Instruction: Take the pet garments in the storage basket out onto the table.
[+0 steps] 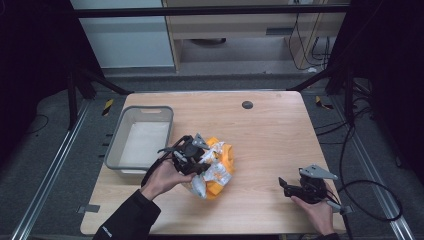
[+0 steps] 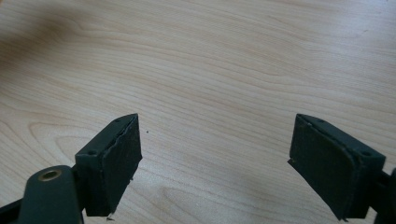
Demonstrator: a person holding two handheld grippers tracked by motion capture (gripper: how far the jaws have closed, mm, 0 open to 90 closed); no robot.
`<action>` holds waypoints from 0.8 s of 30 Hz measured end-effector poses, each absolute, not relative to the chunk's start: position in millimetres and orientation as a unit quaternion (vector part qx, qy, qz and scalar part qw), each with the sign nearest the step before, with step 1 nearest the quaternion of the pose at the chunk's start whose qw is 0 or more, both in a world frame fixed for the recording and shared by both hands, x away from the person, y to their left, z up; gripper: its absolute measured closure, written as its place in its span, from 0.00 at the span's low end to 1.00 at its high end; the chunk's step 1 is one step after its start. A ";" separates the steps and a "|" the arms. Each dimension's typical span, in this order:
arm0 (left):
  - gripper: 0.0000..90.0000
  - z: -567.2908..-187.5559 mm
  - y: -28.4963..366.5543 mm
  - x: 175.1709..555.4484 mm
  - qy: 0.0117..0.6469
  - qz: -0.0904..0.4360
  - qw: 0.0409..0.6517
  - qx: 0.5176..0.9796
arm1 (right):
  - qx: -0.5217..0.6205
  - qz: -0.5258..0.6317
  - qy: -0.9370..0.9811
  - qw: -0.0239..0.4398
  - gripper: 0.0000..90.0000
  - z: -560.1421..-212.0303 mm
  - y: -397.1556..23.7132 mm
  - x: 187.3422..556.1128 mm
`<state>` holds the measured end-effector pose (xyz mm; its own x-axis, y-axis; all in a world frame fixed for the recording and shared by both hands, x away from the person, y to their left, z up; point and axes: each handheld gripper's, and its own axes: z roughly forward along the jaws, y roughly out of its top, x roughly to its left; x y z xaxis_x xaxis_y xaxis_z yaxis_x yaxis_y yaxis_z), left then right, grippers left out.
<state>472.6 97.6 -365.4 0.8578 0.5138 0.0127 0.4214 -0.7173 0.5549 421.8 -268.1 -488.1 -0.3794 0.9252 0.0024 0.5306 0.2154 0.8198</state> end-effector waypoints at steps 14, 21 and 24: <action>0.86 -383.8 77.5 469.7 0.234 0.068 0.274 0.930 | 0.495 0.384 0.736 0.257 0.18 -488.1 -268.2 421.9; 0.86 -394.4 67.7 470.1 0.226 0.060 0.269 0.934 | 0.496 0.384 0.735 0.257 0.18 -488.1 -268.3 421.9; 0.85 -400.6 63.3 471.1 0.222 0.055 0.262 0.938 | 0.496 0.384 0.735 0.257 0.18 -488.0 -268.5 421.9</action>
